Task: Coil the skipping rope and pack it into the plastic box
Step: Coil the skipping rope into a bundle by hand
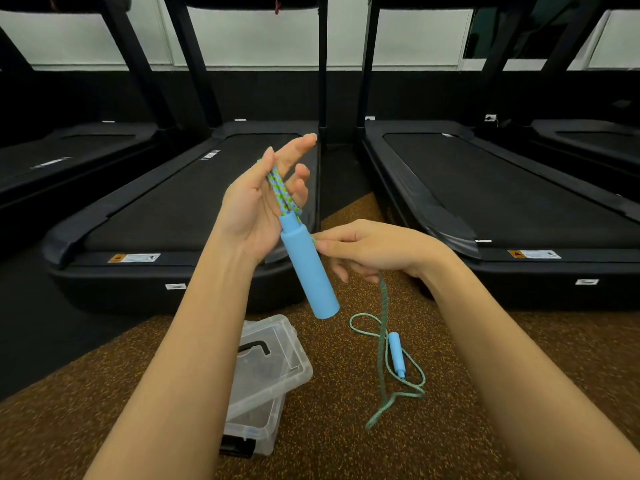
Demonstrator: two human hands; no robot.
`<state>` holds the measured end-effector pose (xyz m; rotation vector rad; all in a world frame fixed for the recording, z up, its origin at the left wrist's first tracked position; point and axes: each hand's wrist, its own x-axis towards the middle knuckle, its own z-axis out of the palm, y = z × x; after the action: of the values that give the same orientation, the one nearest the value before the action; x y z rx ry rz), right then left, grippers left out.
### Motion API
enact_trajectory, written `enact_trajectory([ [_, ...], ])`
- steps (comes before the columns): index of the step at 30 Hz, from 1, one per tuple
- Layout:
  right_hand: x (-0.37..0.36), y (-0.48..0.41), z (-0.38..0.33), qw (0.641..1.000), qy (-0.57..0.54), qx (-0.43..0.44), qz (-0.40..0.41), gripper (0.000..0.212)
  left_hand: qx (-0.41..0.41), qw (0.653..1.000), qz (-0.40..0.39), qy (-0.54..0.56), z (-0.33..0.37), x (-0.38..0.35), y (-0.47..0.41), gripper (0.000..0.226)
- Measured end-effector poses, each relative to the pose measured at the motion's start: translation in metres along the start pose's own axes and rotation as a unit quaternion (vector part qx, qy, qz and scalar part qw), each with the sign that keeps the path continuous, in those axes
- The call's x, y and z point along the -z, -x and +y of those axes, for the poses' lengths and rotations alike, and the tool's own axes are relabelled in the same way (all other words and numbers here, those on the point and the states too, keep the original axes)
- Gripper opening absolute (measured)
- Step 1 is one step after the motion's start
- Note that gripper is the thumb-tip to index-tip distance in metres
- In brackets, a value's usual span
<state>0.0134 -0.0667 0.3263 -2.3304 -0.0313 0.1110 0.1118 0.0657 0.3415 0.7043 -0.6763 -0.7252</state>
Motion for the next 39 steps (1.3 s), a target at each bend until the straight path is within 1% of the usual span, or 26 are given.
enact_trajectory([
  [3,0.001,0.004,-0.006,1.0,0.023,-0.001,-0.014,0.033,-0.016,1.0,0.013,0.012,0.002,0.004,-0.001,0.041],
  [5,0.002,0.008,-0.01,0.999,0.029,0.006,-0.021,0.024,-0.027,0.999,0.022,0.012,0.003,0.006,-0.001,0.042],
  [9,0.006,0.016,-0.019,0.998,0.052,0.019,-0.024,0.021,-0.034,0.999,0.032,-0.004,0.004,0.008,-0.002,0.046],
  [10,0.008,0.018,-0.021,0.998,0.054,0.02,-0.02,0.026,-0.032,0.999,0.034,-0.01,0.004,0.008,-0.003,0.047],
  [11,0.01,0.019,-0.023,0.998,0.051,0.023,-0.014,0.029,-0.029,0.999,0.036,-0.017,0.003,0.009,-0.003,0.048],
  [13,0.013,0.023,-0.025,0.998,0.041,0.04,0.001,0.028,-0.027,0.998,0.04,-0.033,0.001,0.01,-0.005,0.048],
  [19,0.018,0.03,-0.032,0.995,0.009,0.091,0.049,0.011,-0.009,0.994,0.048,-0.099,-0.004,0.007,-0.006,0.045],
  [23,0.019,0.033,-0.035,0.989,-0.027,0.111,0.094,0.02,0.004,0.987,0.043,-0.157,-0.006,0.005,-0.004,0.041],
  [26,0.021,0.035,-0.035,0.979,-0.08,0.129,0.135,0.02,0.013,0.978,0.046,-0.203,-0.01,0.003,-0.004,0.037],
  [29,0.023,0.037,-0.034,0.969,-0.109,0.139,0.173,0.018,0.033,0.976,0.036,-0.214,-0.014,0.003,-0.004,0.033],
  [33,0.027,0.038,-0.032,0.95,-0.156,0.151,0.223,0.018,0.071,0.967,0.017,-0.243,-0.018,-0.001,-0.005,0.036],
  [36,0.03,0.036,-0.028,0.94,-0.171,0.16,0.247,0.023,0.117,0.961,-0.01,-0.251,-0.021,-0.006,-0.004,0.038],
  [39,0.033,0.035,-0.023,0.935,-0.168,0.164,0.267,0.022,0.171,0.953,-0.049,-0.246,-0.023,-0.01,-0.003,0.047],
])
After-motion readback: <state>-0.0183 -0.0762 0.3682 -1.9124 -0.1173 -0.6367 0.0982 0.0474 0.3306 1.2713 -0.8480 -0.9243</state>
